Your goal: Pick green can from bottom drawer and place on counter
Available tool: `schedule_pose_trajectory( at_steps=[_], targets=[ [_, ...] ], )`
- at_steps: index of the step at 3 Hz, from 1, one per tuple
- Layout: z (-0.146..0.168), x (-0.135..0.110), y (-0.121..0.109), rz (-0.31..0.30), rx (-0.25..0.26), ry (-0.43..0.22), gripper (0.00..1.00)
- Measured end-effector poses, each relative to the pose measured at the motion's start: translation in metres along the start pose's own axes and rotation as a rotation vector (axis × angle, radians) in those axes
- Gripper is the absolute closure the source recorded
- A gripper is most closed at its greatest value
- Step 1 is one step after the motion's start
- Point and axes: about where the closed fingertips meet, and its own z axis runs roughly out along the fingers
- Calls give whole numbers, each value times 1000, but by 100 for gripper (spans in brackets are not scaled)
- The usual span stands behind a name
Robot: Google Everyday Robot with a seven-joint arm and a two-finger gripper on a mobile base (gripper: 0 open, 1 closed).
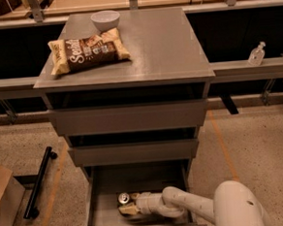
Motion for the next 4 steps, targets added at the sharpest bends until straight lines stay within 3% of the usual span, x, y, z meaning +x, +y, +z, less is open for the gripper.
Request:
schedule_pose_trajectory(
  at_steps=[1,2,4],
  targets=[
    [-8,-18,7,-11,-8,-55,87],
    [-31,-45,20,-18,-62,-82,100],
    [-121,-104,58,-3,-210,-85,100]
  ],
)
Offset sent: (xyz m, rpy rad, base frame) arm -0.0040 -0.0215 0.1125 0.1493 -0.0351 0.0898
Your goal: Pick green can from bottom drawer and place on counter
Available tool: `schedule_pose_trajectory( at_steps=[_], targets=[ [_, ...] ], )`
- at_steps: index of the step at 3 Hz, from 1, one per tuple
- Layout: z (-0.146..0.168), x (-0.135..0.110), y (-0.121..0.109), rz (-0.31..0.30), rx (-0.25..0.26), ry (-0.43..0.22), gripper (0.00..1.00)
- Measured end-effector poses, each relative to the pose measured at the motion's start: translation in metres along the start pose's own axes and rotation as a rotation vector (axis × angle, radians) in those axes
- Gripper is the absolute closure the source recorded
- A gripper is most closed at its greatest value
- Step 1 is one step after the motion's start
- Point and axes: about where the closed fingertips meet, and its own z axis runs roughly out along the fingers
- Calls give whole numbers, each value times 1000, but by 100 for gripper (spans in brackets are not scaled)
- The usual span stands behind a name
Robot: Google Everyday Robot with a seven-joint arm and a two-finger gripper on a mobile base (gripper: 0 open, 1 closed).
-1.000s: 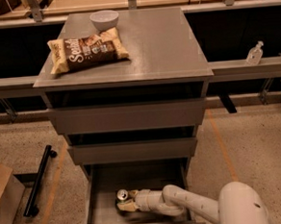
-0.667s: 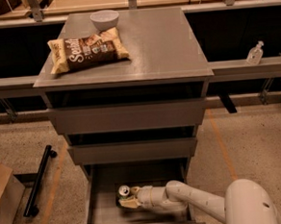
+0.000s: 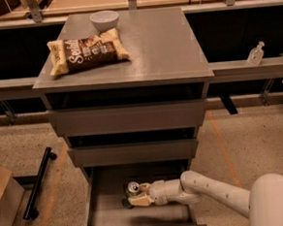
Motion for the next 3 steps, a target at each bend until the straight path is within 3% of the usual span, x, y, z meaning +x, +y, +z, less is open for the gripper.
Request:
schedule_pose_trajectory(
  at_steps=[1,2,3],
  targets=[
    [-53,-41,30,16,-75,-45,100],
    [-117,-98,49,16,-118,-74,100],
    [-180,-183,57,-56,-94,-25,100]
  ],
)
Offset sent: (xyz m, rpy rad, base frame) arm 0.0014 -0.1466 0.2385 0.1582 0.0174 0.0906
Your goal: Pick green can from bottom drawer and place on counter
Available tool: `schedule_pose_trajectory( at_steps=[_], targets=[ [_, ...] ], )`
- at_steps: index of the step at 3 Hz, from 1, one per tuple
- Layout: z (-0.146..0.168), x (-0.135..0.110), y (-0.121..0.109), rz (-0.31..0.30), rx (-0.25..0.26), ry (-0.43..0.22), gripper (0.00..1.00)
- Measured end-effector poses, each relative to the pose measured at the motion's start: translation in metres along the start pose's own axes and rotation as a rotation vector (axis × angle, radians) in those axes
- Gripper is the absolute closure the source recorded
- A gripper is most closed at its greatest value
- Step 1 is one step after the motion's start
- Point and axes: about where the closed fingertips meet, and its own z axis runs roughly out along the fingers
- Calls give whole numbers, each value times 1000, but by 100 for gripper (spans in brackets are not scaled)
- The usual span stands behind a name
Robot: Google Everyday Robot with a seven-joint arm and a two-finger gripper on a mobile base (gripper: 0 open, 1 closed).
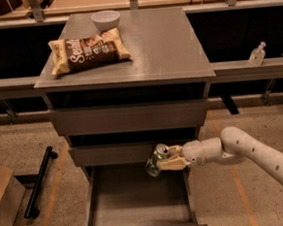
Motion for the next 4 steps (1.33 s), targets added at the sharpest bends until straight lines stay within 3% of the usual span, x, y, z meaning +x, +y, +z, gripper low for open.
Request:
schedule_pose_trajectory(
  at_steps=[1,2,3,4],
  targets=[
    [1,1,0,2,-1,-1,100],
    [-1,-13,13,-29,-10,23,100],
    [-10,-61,66,-148,-51,44,100],
    [-16,-128,136,-286,-122,101,100]
  ],
)
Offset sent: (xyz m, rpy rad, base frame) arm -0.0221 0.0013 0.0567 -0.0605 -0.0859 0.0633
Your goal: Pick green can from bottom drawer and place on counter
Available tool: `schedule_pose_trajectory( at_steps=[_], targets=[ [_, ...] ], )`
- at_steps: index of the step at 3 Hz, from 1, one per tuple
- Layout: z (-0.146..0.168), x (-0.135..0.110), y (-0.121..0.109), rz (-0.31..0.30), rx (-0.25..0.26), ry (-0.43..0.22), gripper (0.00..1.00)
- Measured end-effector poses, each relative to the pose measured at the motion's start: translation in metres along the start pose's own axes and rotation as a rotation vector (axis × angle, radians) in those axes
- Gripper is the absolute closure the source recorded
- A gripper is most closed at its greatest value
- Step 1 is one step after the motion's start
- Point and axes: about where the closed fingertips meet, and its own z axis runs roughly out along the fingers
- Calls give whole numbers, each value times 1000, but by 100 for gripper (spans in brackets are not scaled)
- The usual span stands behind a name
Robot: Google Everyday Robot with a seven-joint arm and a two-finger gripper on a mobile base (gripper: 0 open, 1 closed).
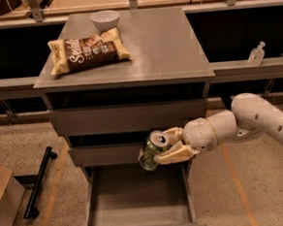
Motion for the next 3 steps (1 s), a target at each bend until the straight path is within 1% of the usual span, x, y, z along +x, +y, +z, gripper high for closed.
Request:
schedule_pose_trajectory(
  at_steps=[1,2,3],
  targets=[
    [0,-94,45,-107,-83,76,100],
    [-1,-118,62,-149,-90,124,100],
    [0,-114,59,-142,-90,116,100]
  ],
)
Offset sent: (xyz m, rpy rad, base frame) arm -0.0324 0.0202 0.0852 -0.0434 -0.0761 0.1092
